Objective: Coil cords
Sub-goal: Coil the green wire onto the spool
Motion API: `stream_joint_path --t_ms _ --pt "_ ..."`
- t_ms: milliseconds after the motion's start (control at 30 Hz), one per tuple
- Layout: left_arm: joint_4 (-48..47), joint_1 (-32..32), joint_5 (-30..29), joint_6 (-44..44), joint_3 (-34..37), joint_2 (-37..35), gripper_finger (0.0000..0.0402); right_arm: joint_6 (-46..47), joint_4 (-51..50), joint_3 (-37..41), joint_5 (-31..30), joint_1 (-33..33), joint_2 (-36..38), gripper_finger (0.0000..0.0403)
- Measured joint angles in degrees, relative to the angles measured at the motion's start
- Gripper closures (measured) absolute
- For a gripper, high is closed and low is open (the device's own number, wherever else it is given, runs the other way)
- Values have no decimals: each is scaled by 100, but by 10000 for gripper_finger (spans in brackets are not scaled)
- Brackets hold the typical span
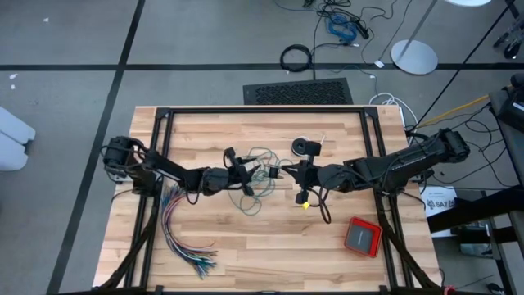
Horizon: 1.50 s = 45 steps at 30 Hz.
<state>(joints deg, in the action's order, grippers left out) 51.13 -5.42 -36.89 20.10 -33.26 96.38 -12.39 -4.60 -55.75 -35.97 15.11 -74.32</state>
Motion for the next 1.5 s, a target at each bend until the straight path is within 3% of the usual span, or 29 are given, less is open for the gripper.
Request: stream_joint_path --t_ms 333,800,1200,1500 --pt "402 -468 -721 599 0 0 272 -30 2 0 -20 0 0 403" --pt "79 -458 -701 436 -4 -2 276 -32 11 -1 -28 -4 0 403" --pt "12 -558 -795 443 -4 -2 379 -32 9 -2 -35 -2 -2 403" --pt "-415 -516 -391 422 -248 -2 399 32 56 -2 -189 -56 -2 403"
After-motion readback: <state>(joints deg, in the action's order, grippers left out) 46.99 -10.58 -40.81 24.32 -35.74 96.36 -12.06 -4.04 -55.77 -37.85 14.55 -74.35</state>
